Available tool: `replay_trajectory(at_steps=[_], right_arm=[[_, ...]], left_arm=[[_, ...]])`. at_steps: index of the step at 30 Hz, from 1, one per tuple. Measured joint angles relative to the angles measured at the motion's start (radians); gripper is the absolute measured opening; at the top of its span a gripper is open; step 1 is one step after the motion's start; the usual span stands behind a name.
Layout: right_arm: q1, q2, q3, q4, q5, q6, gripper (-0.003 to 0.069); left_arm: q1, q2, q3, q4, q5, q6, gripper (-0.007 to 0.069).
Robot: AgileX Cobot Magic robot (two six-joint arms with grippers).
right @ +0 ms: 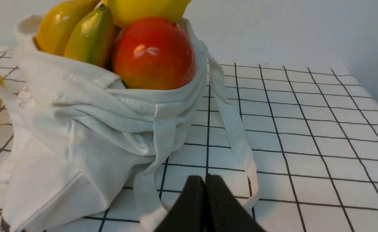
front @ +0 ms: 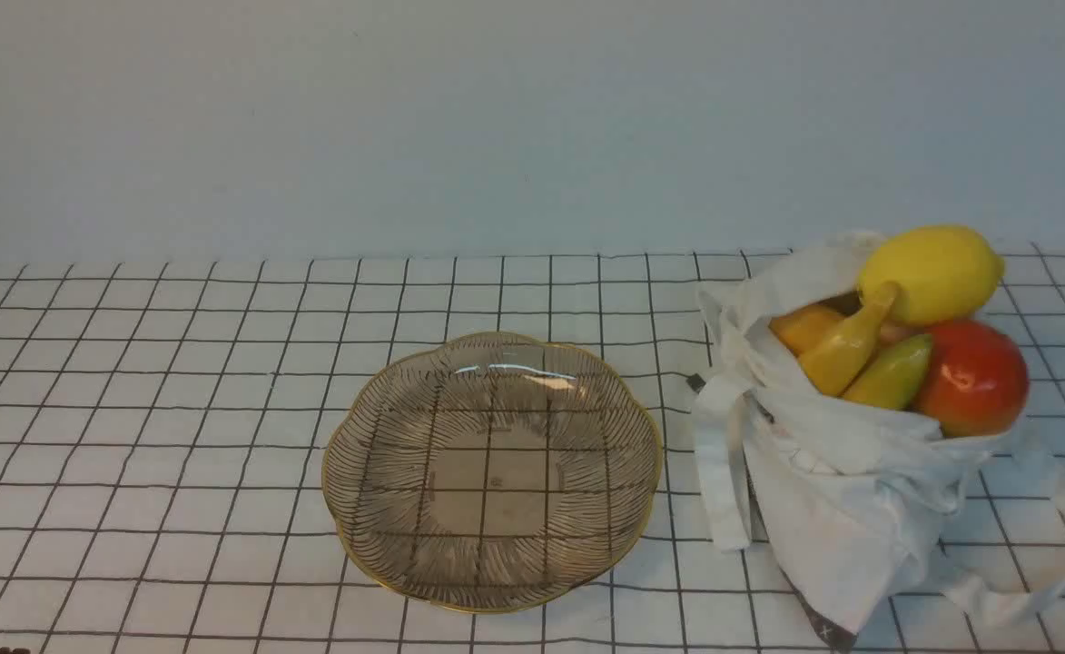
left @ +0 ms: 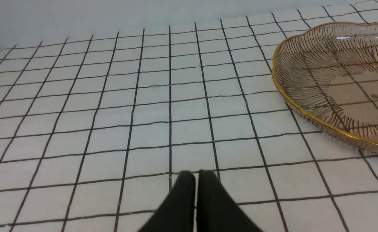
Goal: Take the fruit out of the bag on the white checkered tablecloth and place them on the plate.
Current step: 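Reach into the cloth bag and grasp the lemon with the right gripper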
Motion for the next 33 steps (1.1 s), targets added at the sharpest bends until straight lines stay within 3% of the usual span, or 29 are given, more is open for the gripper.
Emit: replay_trajectory(at_steps=[29, 33], right_arm=[[0.0, 0.0, 0.0, 0.0, 0.0, 0.0, -0.0014], [0.0, 0.0, 0.008, 0.119, -0.061, 0.057, -0.0014]], left_arm=[[0.0, 0.0, 0.0, 0.0, 0.0, 0.0, -0.0008], [0.0, 0.0, 0.0, 0.0, 0.0, 0.0, -0.0008]])
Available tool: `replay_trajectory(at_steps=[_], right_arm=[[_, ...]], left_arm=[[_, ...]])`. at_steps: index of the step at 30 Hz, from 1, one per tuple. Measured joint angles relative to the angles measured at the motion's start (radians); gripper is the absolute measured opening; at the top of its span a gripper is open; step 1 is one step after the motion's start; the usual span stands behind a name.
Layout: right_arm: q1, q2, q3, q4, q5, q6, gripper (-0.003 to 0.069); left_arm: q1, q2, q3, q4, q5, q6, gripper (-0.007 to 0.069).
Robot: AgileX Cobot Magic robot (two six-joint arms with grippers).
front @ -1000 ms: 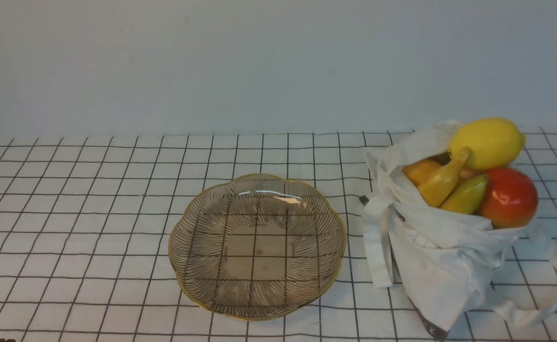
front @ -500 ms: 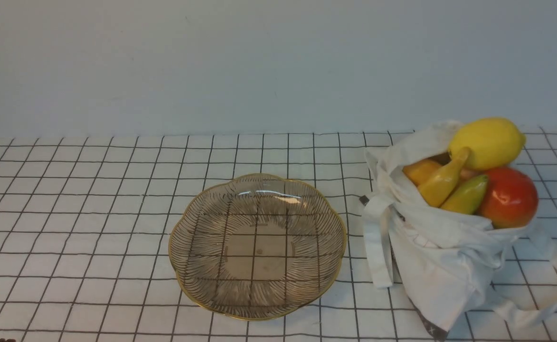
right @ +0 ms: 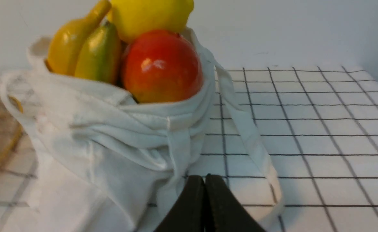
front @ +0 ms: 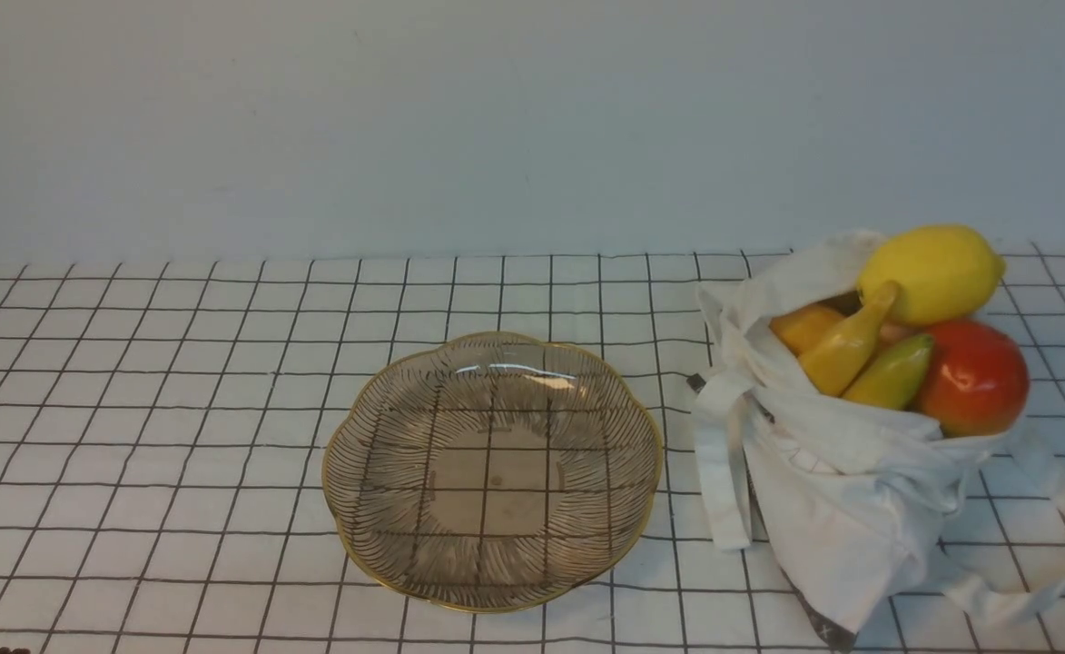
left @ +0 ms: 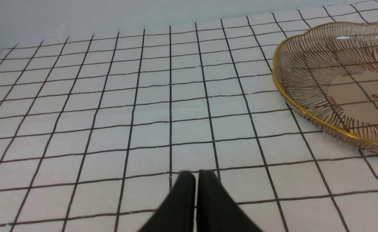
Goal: Take the fruit out of the bag on the white checkered tablecloth and place them on the plate.
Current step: 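Reach into the cloth bag and grasp the lemon with the right gripper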
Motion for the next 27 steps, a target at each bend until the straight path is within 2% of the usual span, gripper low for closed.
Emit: replay_trajectory(at_steps=[1, 6, 10, 19, 23, 27], right_arm=[[0.0, 0.0, 0.002, 0.022, -0.022, 0.015, -0.0014], [0.0, 0.0, 0.003, 0.338, -0.246, 0.139, -0.0014], [0.0, 0.0, 0.003, 0.467, -0.328, 0.157, -0.0014], [0.004, 0.0, -0.014, 0.512, -0.383, 0.135, -0.0014], [0.01, 0.05, -0.153, 0.495, -0.283, 0.078, -0.0014], [0.01, 0.312, -0.395, 0.409, -0.065, -0.028, -0.0012]], left_arm=[[0.0, 0.0, 0.0, 0.0, 0.0, 0.0, -0.0008], [0.0, 0.0, 0.0, 0.0, 0.0, 0.0, -0.0008], [0.0, 0.0, 0.0, 0.0, 0.0, 0.0, -0.0008], [0.0, 0.0, 0.0, 0.0, 0.0, 0.005, -0.0008], [0.0, 0.0, 0.0, 0.0, 0.0, 0.0, -0.0008], [0.0, 0.0, 0.0, 0.0, 0.0, 0.0, -0.0008]])
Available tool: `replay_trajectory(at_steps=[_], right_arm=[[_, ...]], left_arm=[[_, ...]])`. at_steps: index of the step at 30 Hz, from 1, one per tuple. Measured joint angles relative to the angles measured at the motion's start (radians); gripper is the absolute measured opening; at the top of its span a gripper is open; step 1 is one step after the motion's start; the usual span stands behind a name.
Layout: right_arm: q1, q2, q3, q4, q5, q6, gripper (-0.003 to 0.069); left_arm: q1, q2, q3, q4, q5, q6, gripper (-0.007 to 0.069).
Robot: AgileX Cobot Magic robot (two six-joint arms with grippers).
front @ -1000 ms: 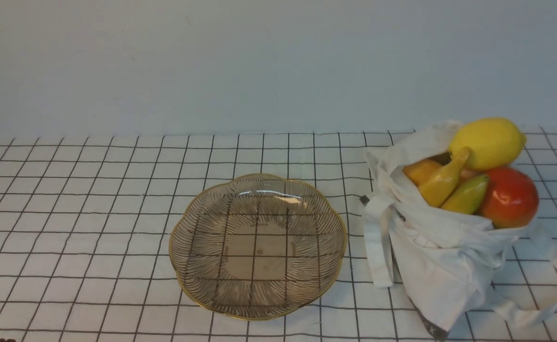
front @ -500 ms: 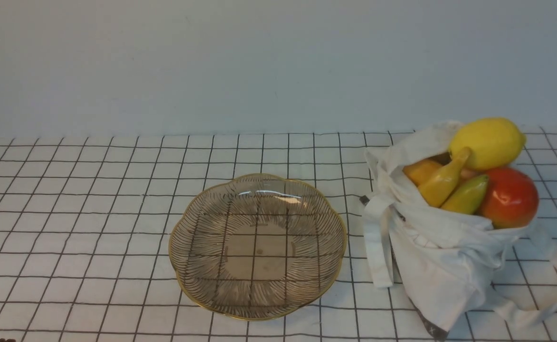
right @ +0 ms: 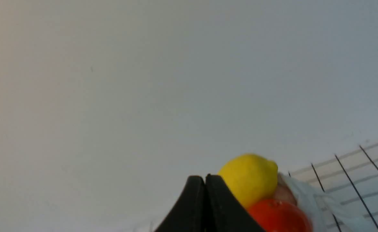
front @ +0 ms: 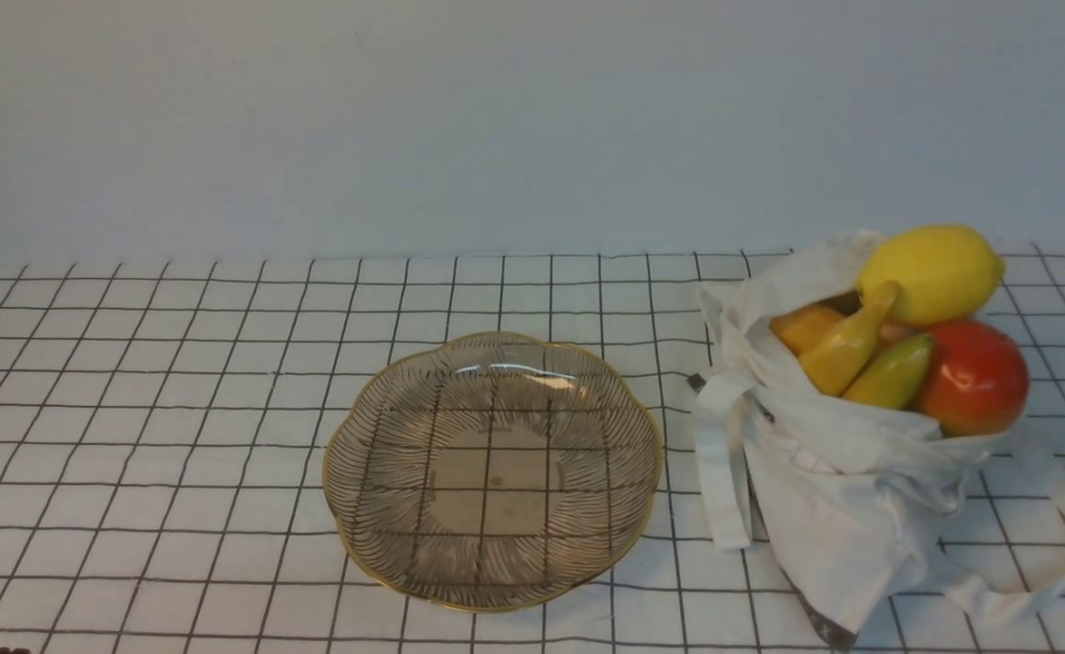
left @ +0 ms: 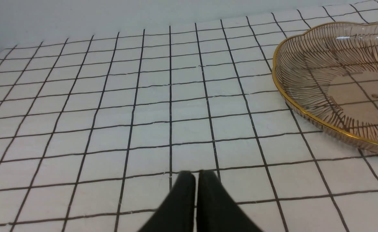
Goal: Take the fruit out of the bag on the white checkered tablecloth and place them on the plate.
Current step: 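Reach into the cloth bag and grasp the lemon with the right gripper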
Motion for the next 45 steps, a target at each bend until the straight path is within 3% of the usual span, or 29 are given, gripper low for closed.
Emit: replay_trajectory(at_steps=[9, 16, 19, 20, 23, 28, 42, 45], right_arm=[[0.0, 0.631, -0.467, -0.175, 0.382, -0.056, 0.0005], [0.0, 0.928, -0.734, -0.235, 0.507, -0.062, 0.0123], [0.0, 1.057, -0.852, -0.256, 0.534, -0.062, 0.0279], [0.0, 1.063, -0.852, -0.256, 0.534, -0.062, 0.0288], [0.0, 1.157, -0.913, -0.244, 0.54, -0.062, 0.0491], [0.0, 1.253, -0.932, -0.226, 0.539, -0.062, 0.0661], [0.001, 1.396, -0.94, -0.158, 0.502, -0.072, 0.0691], [0.001, 1.407, -0.94, -0.126, 0.511, -0.101, 0.0645]], left_arm=[[0.0, 0.0, 0.0, 0.0, 0.0, 0.0, -0.0008], [0.0, 0.0, 0.0, 0.0, 0.0, 0.005, -0.0008], [0.0, 0.0, 0.0, 0.0, 0.0, 0.0, -0.0008], [0.0, 0.0, 0.0, 0.0, 0.0, 0.0, -0.0008], [0.0, 0.0, 0.0, 0.0, 0.0, 0.005, -0.0008], [0.0, 0.0, 0.0, 0.0, 0.0, 0.0, -0.0008], [0.0, 0.0, 0.0, 0.0, 0.0, 0.0, -0.0008], [0.0, 0.0, 0.0, 0.0, 0.0, 0.0, -0.0008]])
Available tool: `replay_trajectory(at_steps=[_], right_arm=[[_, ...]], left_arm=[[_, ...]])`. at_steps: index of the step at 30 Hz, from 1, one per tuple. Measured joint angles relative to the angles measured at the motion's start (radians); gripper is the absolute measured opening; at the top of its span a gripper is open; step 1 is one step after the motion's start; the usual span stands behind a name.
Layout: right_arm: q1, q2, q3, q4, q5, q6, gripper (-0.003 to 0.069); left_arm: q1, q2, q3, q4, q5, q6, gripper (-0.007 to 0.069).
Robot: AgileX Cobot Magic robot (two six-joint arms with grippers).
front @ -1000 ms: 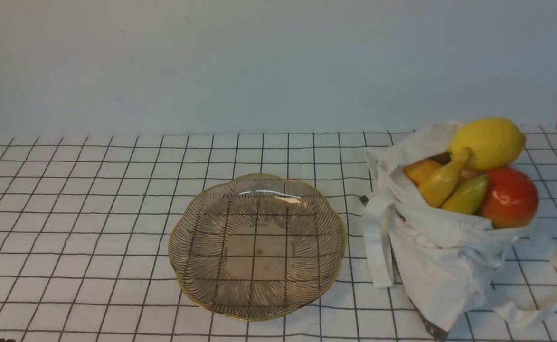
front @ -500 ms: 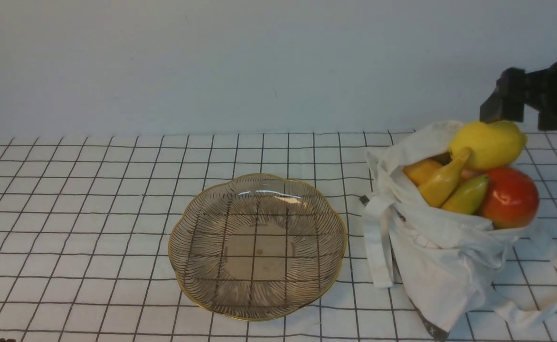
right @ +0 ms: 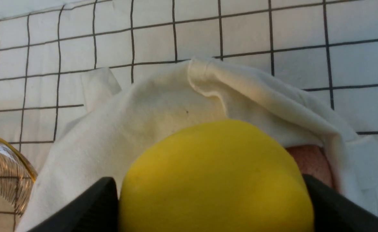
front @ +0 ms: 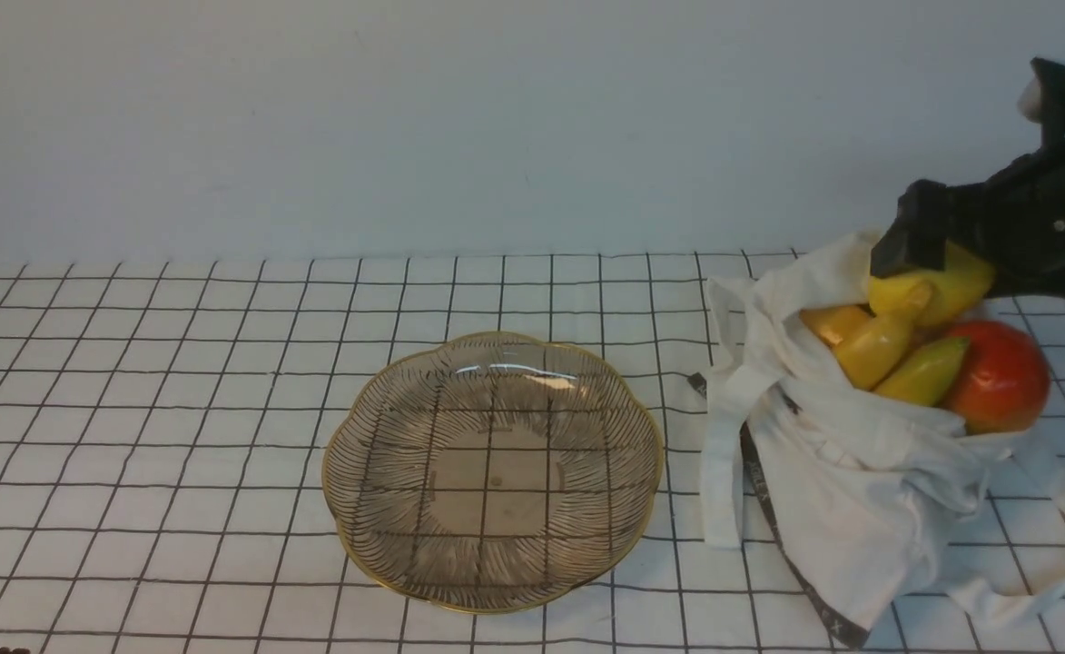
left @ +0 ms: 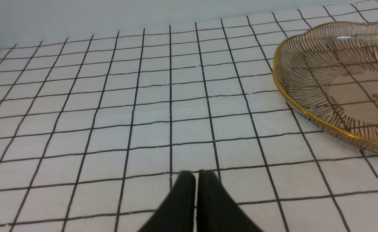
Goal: Take the fruit out of the bag on the white checkered tablecloth and place them on the plate.
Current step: 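Reach into the cloth bag and grasp the lemon with the right gripper, then move the lemon from the bag and place it in the dish with the right gripper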
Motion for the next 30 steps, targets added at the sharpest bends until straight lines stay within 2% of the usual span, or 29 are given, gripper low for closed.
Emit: replay_trajectory(at_steps=[2, 13, 17, 20, 21, 22, 23, 24, 25, 26, 29, 30], right_arm=[[0.0, -0.001, 0.0, 0.016, 0.0, -0.009, 0.0598], [0.0, -0.17, 0.0, -0.011, 0.024, -0.012, 0.0601], [0.028, -0.275, 0.0, 0.038, 0.026, -0.029, 0.0601], [0.091, -0.313, 0.0, 0.102, 0.026, -0.073, 0.0601], [0.169, -0.317, 0.0, 0.144, 0.025, -0.115, 0.0601], [0.169, -0.317, 0.0, 0.148, 0.025, -0.115, 0.0601], [0.252, -0.298, 0.0, 0.17, 0.02, -0.143, 0.0601], [0.252, -0.298, 0.0, 0.17, 0.02, -0.143, 0.0601], [0.291, -0.284, 0.0, 0.173, 0.014, -0.151, 0.0601], [0.374, -0.24, 0.0, 0.174, 0.003, -0.159, 0.0601], [0.492, -0.136, 0.0, 0.164, -0.027, -0.165, 0.0601], [0.499, -0.136, 0.0, 0.165, -0.03, -0.165, 0.0601]], left_arm=[[0.0, 0.0, 0.0, 0.0, 0.0, 0.0, -0.0008], [0.0, 0.0, 0.0, 0.0, 0.0, 0.0, -0.0008], [0.0, 0.0, 0.0, 0.0, 0.0, 0.0, -0.0008], [0.0, 0.0, 0.0, 0.0, 0.0, 0.0, -0.0008], [0.0, 0.0, 0.0, 0.0, 0.0, 0.0, -0.0008], [0.0, 0.0, 0.0, 0.0, 0.0, 0.0, -0.0008], [0.0, 0.0, 0.0, 0.0, 0.0, 0.005, -0.0008], [0.0, 0.0, 0.0, 0.0, 0.0, 0.005, -0.0008], [0.0, 0.0, 0.0, 0.0, 0.0, 0.0, -0.0008], [0.0, 0.0, 0.0, 0.0, 0.0, 0.0, -0.0008], [0.0, 0.0, 0.0, 0.0, 0.0, 0.0, -0.0008], [0.0, 0.0, 0.0, 0.0, 0.0, 0.0, -0.0008]])
